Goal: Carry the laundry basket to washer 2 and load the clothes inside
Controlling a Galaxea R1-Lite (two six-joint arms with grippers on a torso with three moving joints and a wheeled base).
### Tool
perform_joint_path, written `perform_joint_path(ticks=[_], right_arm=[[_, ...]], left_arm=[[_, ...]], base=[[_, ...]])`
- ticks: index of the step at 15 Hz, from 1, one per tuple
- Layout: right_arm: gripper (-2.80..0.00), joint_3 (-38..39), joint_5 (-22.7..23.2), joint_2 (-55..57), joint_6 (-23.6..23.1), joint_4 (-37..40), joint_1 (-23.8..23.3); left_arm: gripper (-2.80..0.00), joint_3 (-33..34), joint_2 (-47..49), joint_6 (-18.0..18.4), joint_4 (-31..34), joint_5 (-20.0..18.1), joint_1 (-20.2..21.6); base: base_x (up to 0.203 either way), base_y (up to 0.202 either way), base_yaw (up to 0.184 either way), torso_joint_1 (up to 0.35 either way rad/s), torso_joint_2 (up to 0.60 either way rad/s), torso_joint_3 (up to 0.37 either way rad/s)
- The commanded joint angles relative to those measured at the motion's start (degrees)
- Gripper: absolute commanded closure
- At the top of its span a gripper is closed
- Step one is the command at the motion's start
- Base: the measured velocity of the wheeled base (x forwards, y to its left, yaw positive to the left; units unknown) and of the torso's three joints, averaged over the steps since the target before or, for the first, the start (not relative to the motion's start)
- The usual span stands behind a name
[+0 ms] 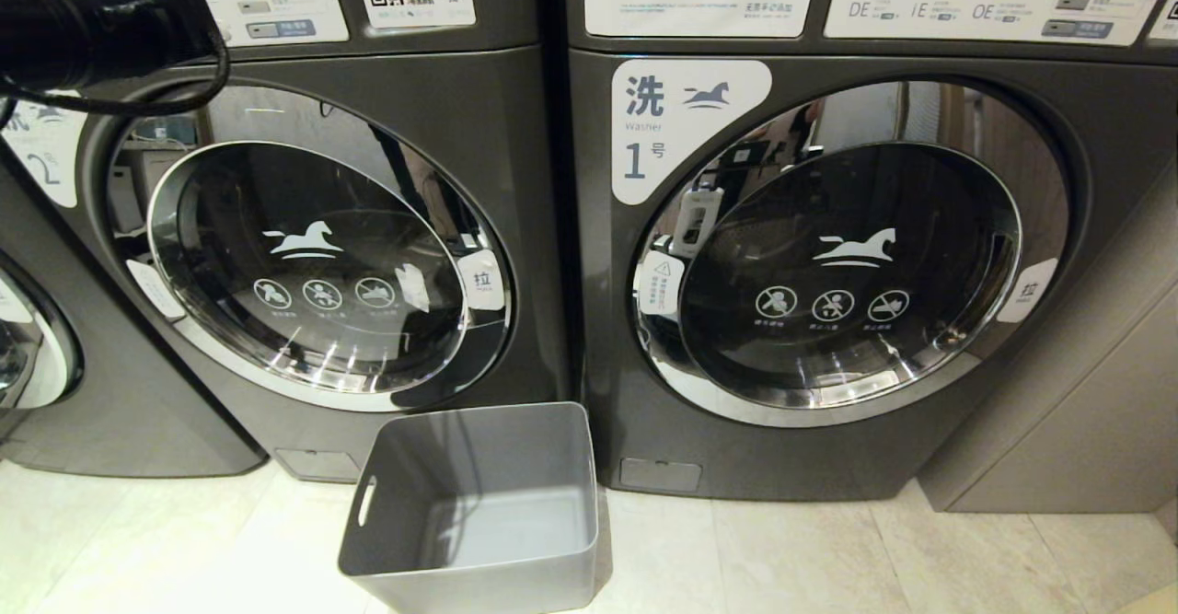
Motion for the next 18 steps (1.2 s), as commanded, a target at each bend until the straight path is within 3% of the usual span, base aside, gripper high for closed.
perform_joint_path(ticks=[1,4,12,15,18], right_arm=[[0.0,2.3,0.1,0.1,0.0,-0.1,0.0],[0.0,2.3,0.0,0.1,0.0,-0.1,0.0],[0.0,2.3,0.1,0.1,0.0,-0.1,0.0],[0.0,2.3,0.0,0.1,0.0,-0.1,0.0],[0.0,2.3,0.1,0.1,0.0,-0.1,0.0]], left_arm=[[0.0,1.3,-1.6,0.2,0.1,0.3,-0.6],[0.0,13.4,-12.3,1.8,1.7,3.1,-0.1],[0.0,67.0,-54.8,5.8,7.1,5.6,3.1],[0.0,81.3,-63.9,7.2,6.7,5.7,0.3],[0.0,89.5,-71.9,7.6,5.0,4.3,-3.6]], base=[[0.0,0.0,0.0,0.0,0.0,0.0],[0.0,0.0,0.0,0.0,0.0,0.0],[0.0,0.0,0.0,0.0,0.0,0.0],[0.0,0.0,0.0,0.0,0.0,0.0],[0.0,0.0,0.0,0.0,0.0,0.0]])
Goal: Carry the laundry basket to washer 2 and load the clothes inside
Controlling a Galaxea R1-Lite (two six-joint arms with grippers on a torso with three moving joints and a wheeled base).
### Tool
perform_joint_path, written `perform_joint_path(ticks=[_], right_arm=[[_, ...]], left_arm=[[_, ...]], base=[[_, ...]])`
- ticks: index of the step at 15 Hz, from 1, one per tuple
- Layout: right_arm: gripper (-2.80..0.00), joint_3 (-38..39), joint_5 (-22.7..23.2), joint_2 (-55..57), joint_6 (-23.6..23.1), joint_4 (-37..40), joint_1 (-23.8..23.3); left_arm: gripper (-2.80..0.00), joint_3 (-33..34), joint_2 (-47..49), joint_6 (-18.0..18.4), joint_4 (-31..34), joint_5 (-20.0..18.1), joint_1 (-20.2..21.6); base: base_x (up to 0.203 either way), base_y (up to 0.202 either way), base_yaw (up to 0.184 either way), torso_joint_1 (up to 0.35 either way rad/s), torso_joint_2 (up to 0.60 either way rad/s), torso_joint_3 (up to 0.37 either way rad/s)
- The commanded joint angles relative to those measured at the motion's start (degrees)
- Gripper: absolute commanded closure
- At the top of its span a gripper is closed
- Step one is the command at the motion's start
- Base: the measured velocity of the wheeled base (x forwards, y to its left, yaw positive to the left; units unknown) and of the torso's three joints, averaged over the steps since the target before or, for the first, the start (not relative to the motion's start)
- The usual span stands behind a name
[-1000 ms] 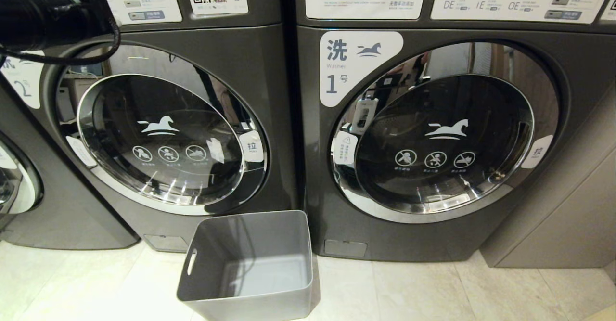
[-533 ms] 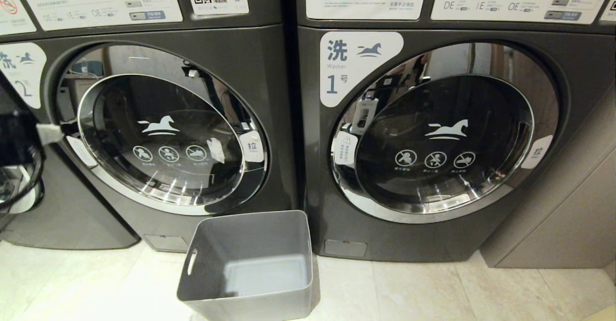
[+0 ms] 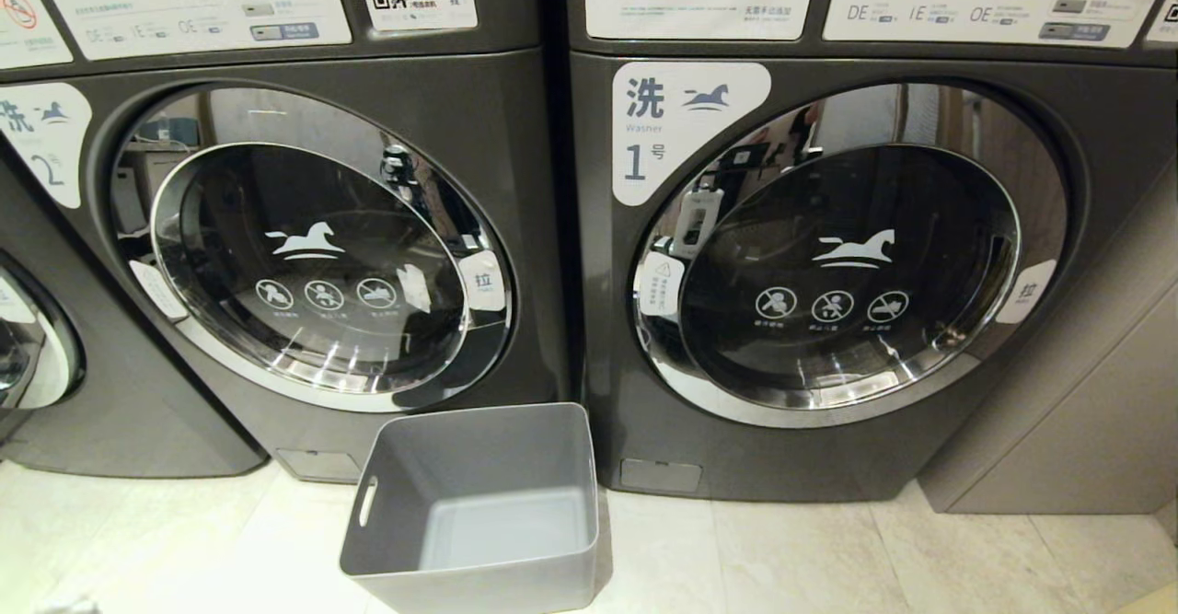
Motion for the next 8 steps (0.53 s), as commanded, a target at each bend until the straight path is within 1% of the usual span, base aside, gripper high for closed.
perform_joint_path(ticks=[1,3,5,8], right_arm=[[0.0,2.3,0.0,0.1,0.0,-0.1,0.0],[0.0,2.3,0.0,0.1,0.0,-0.1,0.0],[0.0,2.3,0.1,0.1,0.0,-0.1,0.0],[0.0,2.3,0.1,0.1,0.0,-0.1,0.0]], left_arm=[[0.0,6.6,-8.8,0.3,-2.0,-1.2,-2.2],[0.0,9.9,-12.1,1.0,-3.1,-2.3,-2.2],[0.0,12.2,-15.3,1.6,-3.2,-2.6,-1.7],[0.0,15.1,-19.6,2.0,-3.2,-2.7,1.2]], base=[[0.0,0.0,0.0,0.0,0.0,0.0],[0.0,0.0,0.0,0.0,0.0,0.0],[0.0,0.0,0.0,0.0,0.0,0.0],[0.0,0.0,0.0,0.0,0.0,0.0]])
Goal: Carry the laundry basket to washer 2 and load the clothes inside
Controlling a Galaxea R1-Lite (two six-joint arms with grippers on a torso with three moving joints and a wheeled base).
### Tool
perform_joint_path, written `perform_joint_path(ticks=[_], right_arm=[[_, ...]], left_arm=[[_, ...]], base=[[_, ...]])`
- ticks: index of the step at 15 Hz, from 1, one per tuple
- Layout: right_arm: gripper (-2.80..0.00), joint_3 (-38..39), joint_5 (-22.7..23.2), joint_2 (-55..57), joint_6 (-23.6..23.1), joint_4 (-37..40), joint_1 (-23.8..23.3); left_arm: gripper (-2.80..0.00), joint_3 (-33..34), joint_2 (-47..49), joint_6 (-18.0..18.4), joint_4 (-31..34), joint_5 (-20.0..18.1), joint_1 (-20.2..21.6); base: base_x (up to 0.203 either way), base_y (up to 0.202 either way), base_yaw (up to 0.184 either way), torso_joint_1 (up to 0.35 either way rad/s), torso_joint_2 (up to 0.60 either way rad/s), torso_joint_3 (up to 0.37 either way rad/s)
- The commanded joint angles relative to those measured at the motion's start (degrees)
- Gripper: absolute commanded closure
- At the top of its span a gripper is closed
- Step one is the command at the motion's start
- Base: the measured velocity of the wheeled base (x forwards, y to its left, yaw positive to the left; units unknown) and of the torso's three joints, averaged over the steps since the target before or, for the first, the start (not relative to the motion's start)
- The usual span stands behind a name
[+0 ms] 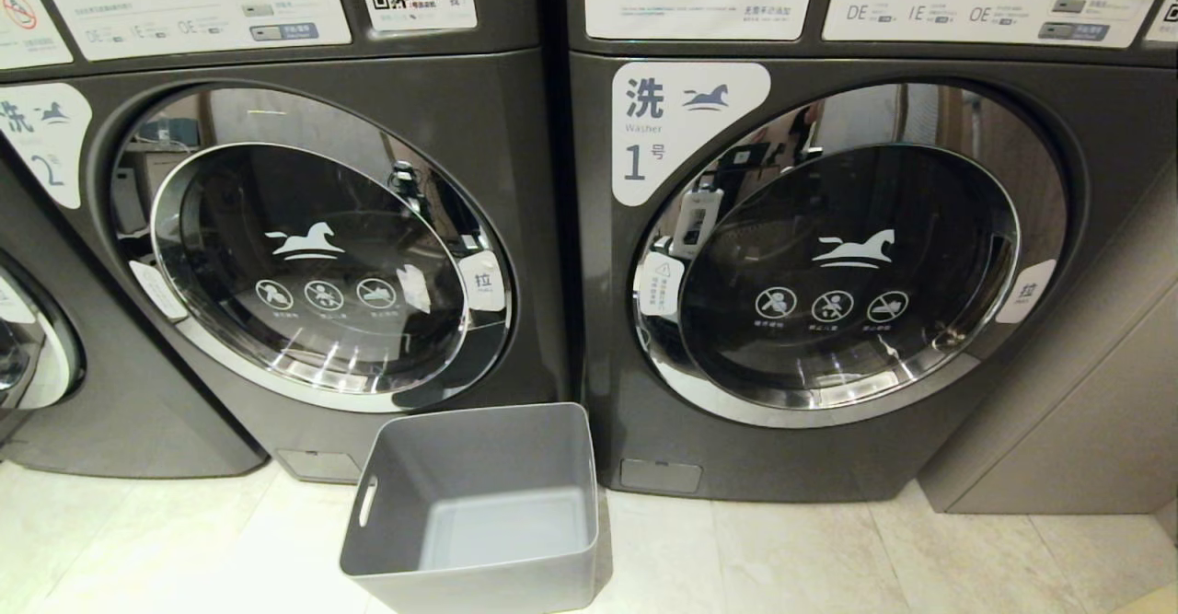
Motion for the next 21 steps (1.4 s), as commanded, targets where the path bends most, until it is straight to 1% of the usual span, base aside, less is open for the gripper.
perform_joint_path(ticks=[1,4,8,9,12,13,21], right_arm=[[0.0,2.3,0.0,0.1,0.0,-0.1,0.0],[0.0,2.3,0.0,0.1,0.0,-0.1,0.0],[0.0,2.3,0.0,0.1,0.0,-0.1,0.0],[0.0,2.3,0.0,0.1,0.0,-0.1,0.0],[0.0,2.3,0.0,0.1,0.0,-0.1,0.0],[0.0,2.3,0.0,0.1,0.0,-0.1,0.0],[0.0,2.3,0.0,0.1,0.0,-0.1,0.0]], left_arm=[[0.0,1.6,-4.8,0.1,0.1,-0.5,1.7],[0.0,2.6,-10.7,0.4,0.8,-2.2,2.2],[0.0,3.0,-17.2,0.3,0.5,-3.1,2.3],[0.0,3.2,-17.9,0.2,-0.5,-3.0,2.3],[0.0,4.9,-17.9,0.2,-4.8,-3.2,2.3],[0.0,5.1,-17.9,0.0,-5.2,-3.2,2.3],[0.0,5.1,-17.9,-0.9,-5.0,-2.7,2.3]], base=[[0.0,0.0,0.0,0.0,0.0,0.0],[0.0,0.0,0.0,0.0,0.0,0.0],[0.0,0.0,0.0,0.0,0.0,0.0],[0.0,0.0,0.0,0.0,0.0,0.0],[0.0,0.0,0.0,0.0,0.0,0.0],[0.0,0.0,0.0,0.0,0.0,0.0],[0.0,0.0,0.0,0.0,0.0,0.0]])
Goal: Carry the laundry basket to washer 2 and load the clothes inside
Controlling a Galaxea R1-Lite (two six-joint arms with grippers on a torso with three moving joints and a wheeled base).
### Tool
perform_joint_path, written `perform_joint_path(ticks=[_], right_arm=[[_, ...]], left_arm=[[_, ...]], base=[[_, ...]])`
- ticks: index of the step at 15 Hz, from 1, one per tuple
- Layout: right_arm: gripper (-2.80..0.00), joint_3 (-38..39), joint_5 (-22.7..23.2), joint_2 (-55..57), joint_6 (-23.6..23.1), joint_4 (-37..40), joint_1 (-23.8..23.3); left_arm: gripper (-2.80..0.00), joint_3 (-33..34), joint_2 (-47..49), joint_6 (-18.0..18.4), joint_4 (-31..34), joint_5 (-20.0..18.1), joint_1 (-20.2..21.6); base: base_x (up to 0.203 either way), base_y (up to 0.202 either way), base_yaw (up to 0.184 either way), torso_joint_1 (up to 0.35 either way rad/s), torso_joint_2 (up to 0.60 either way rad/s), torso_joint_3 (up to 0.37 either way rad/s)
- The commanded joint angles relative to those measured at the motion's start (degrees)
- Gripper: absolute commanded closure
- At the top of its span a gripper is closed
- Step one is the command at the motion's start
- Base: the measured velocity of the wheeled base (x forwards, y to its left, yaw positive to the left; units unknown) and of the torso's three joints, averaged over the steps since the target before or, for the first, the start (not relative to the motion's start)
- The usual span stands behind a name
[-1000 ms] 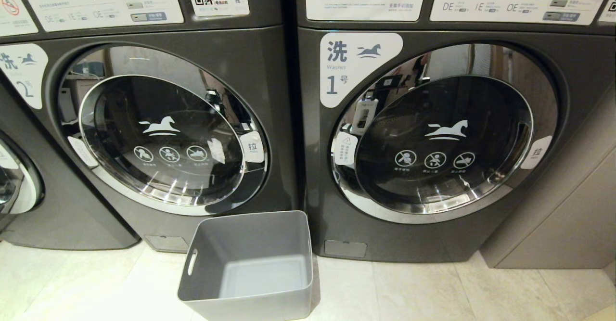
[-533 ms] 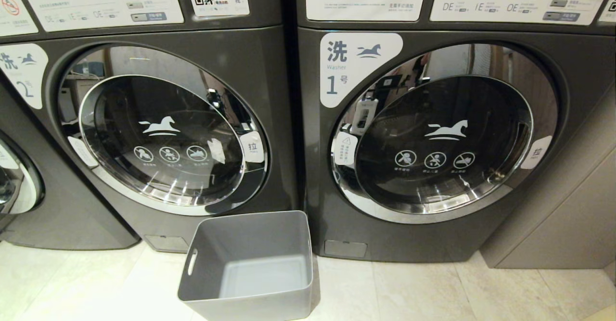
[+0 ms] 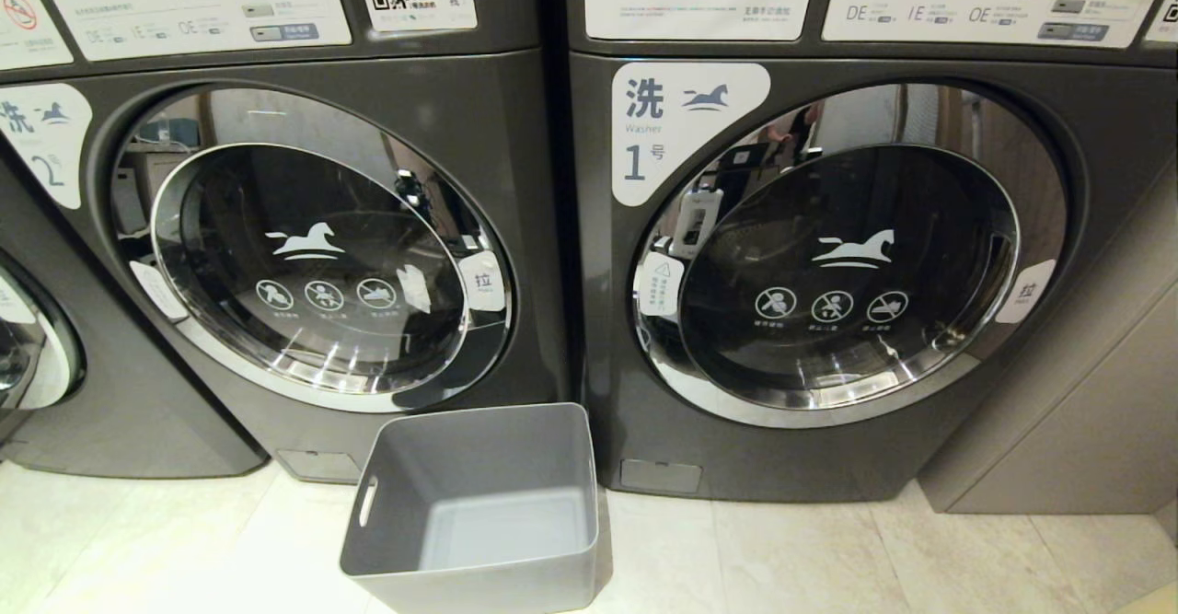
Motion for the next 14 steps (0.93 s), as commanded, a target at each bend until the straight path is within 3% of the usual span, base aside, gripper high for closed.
perform_joint_path(ticks=[1,10,14], right_arm=[[0.0,2.3,0.1,0.1,0.0,-0.1,0.0],[0.0,2.3,0.0,0.1,-2.1,0.0,0.0],[0.0,2.3,-0.3,0.1,0.8,-0.1,0.0]], left_arm=[[0.0,0.0,0.0,0.0,0.0,0.0,0.0],[0.0,0.0,0.0,0.6,0.3,0.0,0.0],[0.0,0.0,0.0,0.1,0.3,0.1,0.0]], base=[[0.0,0.0,0.0,0.0,0.0,0.0],[0.0,0.0,0.0,0.0,0.0,0.0],[0.0,0.0,0.0,0.0,0.0,0.0]])
